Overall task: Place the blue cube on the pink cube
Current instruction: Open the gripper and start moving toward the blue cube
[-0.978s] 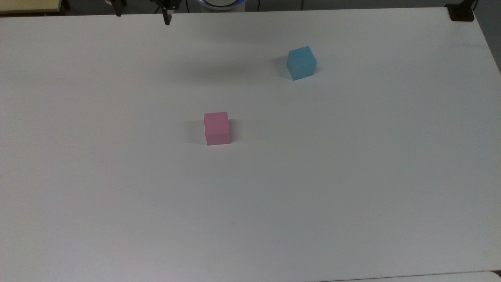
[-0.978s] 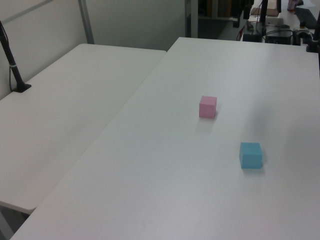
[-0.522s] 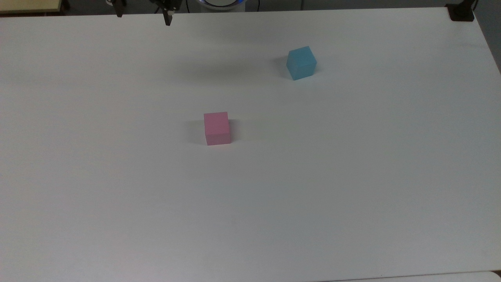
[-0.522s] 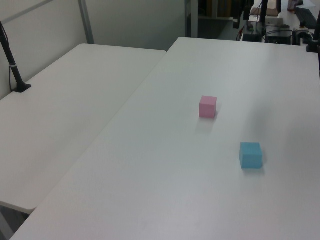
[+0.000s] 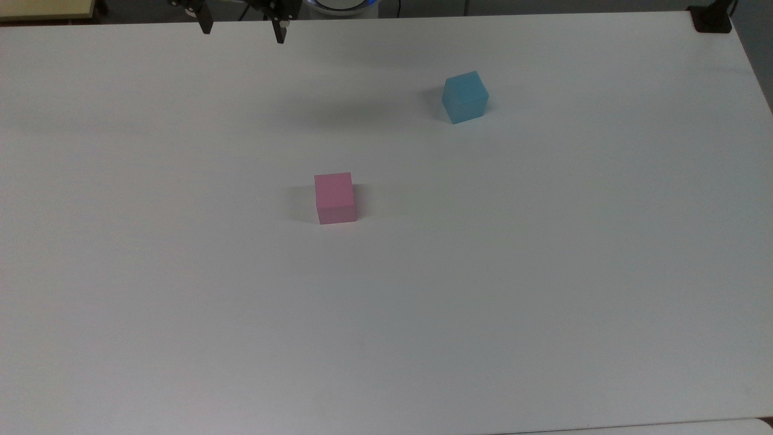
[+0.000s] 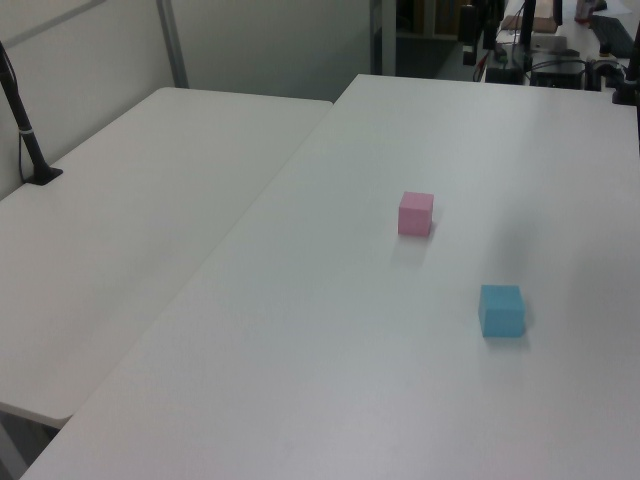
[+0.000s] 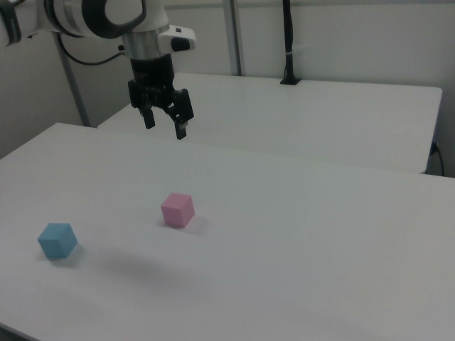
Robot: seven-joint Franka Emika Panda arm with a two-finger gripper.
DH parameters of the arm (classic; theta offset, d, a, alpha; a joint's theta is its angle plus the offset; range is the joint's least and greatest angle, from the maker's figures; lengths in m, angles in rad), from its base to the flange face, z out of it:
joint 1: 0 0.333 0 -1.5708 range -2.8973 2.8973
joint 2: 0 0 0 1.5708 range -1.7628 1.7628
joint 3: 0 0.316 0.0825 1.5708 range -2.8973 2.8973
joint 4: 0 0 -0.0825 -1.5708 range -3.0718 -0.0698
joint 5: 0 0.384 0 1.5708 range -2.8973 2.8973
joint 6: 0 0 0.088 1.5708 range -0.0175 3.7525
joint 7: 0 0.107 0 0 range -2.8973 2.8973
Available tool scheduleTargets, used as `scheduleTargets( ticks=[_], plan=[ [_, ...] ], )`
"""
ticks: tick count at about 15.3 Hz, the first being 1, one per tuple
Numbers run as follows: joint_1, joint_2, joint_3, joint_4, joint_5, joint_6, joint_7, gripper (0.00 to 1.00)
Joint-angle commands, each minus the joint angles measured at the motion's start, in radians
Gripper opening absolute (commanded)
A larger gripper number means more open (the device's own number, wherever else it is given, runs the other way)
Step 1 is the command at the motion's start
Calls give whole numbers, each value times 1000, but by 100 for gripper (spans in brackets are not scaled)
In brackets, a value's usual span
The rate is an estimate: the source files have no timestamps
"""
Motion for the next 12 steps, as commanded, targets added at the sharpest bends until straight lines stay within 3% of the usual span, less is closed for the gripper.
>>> scheduleTargets(
  ticks=[1, 3, 6, 9, 12],
  plan=[
    [10, -24, -6, -22, 24, 41, -10, 100],
    [21, -23, -4, -25, 26, 83, -11, 100],
    [93, 14, -15, -36, 24, 153, -13, 100],
    [212, 63, -46, -36, 21, 175, -28, 100],
    [208, 65, -49, -41, 21, 166, -65, 100]
  ],
)
